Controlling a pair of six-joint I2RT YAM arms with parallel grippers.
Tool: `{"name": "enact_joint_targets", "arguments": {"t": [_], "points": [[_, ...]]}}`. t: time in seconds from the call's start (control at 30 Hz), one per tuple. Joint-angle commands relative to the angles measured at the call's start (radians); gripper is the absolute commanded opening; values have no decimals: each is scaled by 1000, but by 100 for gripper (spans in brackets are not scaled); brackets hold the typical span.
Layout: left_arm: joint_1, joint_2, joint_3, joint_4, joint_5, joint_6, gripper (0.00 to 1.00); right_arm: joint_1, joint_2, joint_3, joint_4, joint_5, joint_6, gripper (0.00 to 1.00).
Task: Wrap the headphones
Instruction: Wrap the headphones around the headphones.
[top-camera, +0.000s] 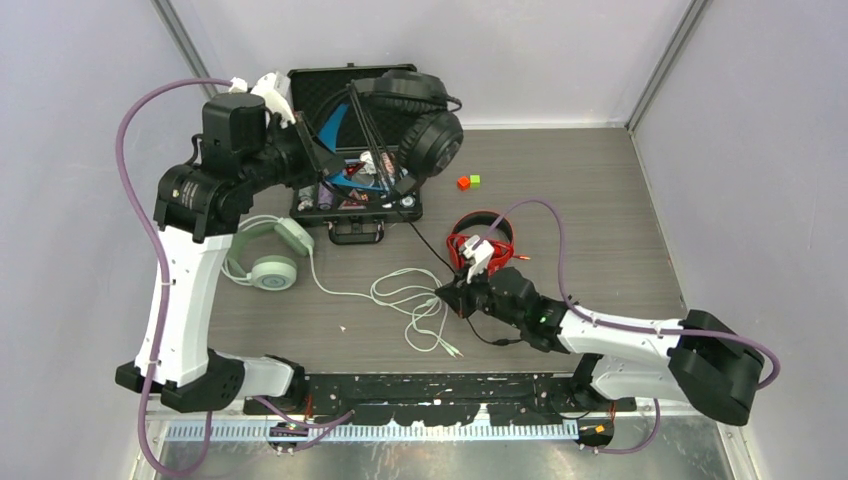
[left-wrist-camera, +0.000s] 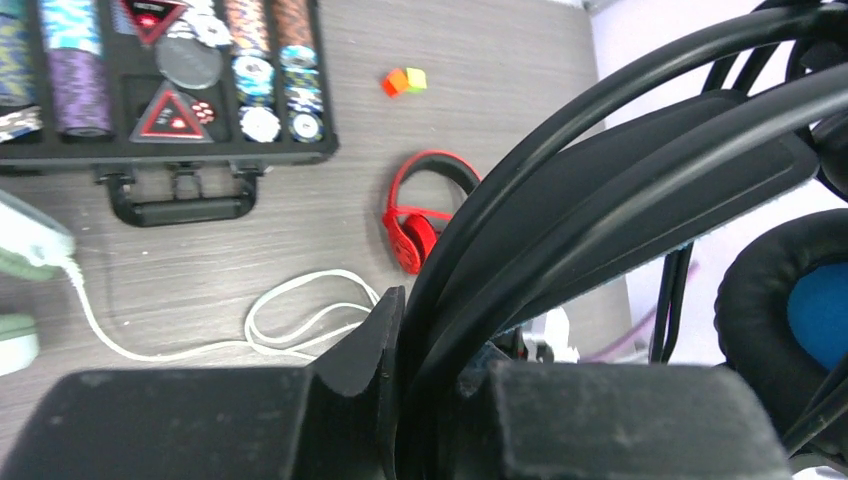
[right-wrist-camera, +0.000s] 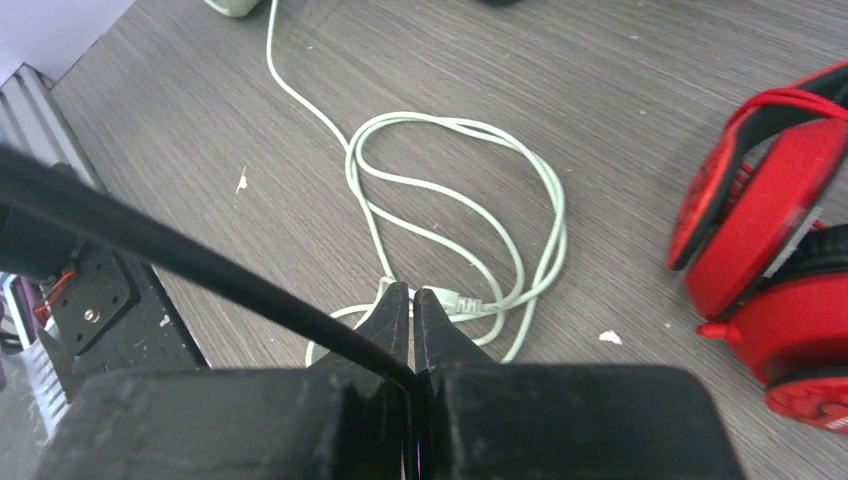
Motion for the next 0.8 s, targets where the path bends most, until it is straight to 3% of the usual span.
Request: {"name": "enact_joint_targets", "arguments": {"t": [0.0,0.27,0.5,0.77], "points": [[9,-39,20,127,268,59,0,-48,-65,17,-68,50,4,0],[11,-54,-15,118,487,247,0,-263,-193,5,-117,-76,93,0],[11,-45,-76,127,626,340,0,-399,-208,70,-213,-133,105,0],[11,-20,-58,77,593,368,0,-551,-154,107,-271,-159,171,1]]}}
